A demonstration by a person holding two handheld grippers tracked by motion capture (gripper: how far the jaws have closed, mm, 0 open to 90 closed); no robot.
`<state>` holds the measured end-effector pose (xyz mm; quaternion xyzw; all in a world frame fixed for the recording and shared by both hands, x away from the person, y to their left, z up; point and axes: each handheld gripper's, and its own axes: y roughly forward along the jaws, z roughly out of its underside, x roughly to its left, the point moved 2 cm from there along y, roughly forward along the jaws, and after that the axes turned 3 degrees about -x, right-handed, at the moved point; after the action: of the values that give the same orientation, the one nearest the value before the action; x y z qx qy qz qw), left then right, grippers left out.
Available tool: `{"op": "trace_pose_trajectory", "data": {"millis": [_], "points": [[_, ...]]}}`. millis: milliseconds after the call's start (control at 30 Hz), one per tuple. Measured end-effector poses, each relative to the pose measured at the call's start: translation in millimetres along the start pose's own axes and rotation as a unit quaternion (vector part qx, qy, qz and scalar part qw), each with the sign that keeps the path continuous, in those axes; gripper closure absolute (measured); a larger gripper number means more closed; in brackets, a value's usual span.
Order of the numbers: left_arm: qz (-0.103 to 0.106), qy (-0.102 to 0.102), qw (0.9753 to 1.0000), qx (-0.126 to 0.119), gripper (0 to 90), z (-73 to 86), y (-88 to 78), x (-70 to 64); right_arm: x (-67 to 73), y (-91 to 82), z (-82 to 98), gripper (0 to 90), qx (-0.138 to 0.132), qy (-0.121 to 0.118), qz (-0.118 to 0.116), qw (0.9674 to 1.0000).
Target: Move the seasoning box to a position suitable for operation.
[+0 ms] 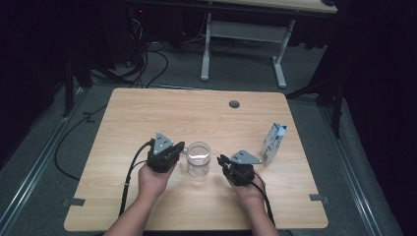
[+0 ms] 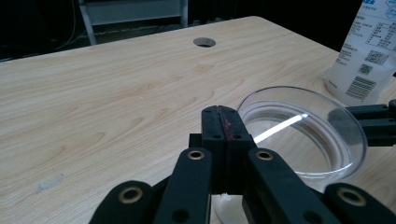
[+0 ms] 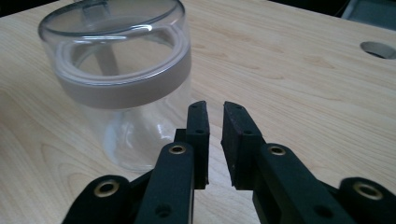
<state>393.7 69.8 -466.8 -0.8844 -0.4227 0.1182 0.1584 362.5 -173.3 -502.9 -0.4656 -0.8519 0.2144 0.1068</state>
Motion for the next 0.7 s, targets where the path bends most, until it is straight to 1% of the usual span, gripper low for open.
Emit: {"op": "trace_pose_trajectory", "data": {"millis": [67,167,233,300,367,400,467,567,633,700], "points": [[0.000,0.001,1.0000,-0.001,90.0,0.4,-0.1,0.1,0.9,-0.2,-0.1,82.7,-0.001,-0.001,-0.004,1.0000],[0.000,0.001,1.0000,-0.001,90.0,0.6,-0.2,0.2,4.2,-0.4,-0.9,82.8,-0.007,-0.014,-0.007,0.9999],[0.000,0.001,1.0000,-0.001,90.0,0.7,-0.1,0.2,4.7,-0.3,-1.1,82.7,-0.006,-0.018,-0.006,0.9998],[0.000,0.001,1.0000,-0.001,90.0,0.7,-0.1,0.1,5.5,-0.3,-1.5,82.9,-0.008,-0.015,-0.004,0.9999],[0.000,0.000,1.0000,-0.002,90.0,0.8,-0.1,0.3,6.4,-0.4,-1.9,84.8,-0.007,-0.016,-0.009,0.9998],[0.000,-0.001,1.0000,-0.002,90.0,0.9,-0.1,0.4,7.0,-0.4,-2.1,86.3,-0.007,-0.016,-0.008,0.9998],[0.000,-0.001,1.0000,-0.003,90.0,0.9,-0.1,0.4,8.0,-0.4,-2.7,89.6,-0.011,-0.010,-0.015,0.9998],[0.000,-0.001,1.0000,-0.003,90.0,1.0,-0.1,0.5,9.5,-0.6,-3.9,90.0,-0.015,-0.008,-0.019,0.9997],[0.001,-0.001,1.0000,-0.003,90.0,1.2,0.0,0.8,10.7,-0.8,-5.2,90.0,-0.018,-0.013,-0.016,0.9996],[0.001,-0.002,1.0000,-0.003,90.0,1.2,0.1,0.8,11.1,-0.9,-5.7,90.0,-0.019,-0.012,-0.016,0.9996]]}}
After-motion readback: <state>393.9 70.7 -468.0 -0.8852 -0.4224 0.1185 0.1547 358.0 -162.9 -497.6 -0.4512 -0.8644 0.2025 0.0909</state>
